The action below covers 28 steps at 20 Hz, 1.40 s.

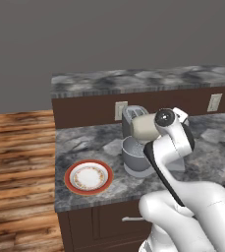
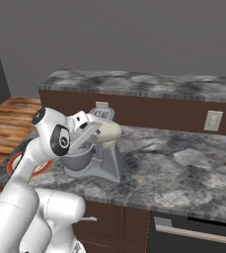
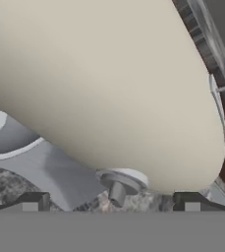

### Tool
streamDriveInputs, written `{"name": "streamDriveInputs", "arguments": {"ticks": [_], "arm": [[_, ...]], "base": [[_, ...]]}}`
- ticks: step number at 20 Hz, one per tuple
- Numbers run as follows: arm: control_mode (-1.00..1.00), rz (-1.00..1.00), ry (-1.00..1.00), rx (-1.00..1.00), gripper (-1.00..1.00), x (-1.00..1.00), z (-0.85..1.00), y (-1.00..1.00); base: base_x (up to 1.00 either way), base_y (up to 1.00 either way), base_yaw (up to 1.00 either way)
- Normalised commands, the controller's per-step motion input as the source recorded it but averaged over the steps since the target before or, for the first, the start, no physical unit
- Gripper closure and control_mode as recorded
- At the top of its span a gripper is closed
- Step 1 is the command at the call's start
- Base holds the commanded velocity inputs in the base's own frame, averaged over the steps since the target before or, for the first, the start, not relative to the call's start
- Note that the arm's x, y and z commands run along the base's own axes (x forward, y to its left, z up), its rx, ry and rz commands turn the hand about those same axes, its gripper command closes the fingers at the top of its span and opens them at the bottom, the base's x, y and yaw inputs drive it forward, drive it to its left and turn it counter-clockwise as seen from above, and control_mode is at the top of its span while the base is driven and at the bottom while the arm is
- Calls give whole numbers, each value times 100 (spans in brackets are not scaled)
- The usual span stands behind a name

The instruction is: Add butter and sugar cubes to the stand mixer bowl and then turn on the stand mixer to begin making frosting.

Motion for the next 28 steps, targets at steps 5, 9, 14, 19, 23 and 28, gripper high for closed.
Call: {"name": "streamDriveInputs", "arguments": {"ticks": [5, 9, 14, 19, 23, 28], "arm": [[-100, 0, 0, -4, -100, 25, 0, 0], [-100, 0, 0, -5, -100, 15, -3, 0], [-100, 0, 0, -7, -100, 4, -15, -8], [-100, 0, 0, -4, -100, 1, -22, -14], [-100, 0, 0, -1, 100, 16, -14, -1], [-100, 0, 0, 0, 100, 19, -8, -13]], "base": [[0, 0, 0], [0, 0, 0], [0, 0, 0], [0, 0, 0], [0, 0, 0], [0, 0, 0]]}}
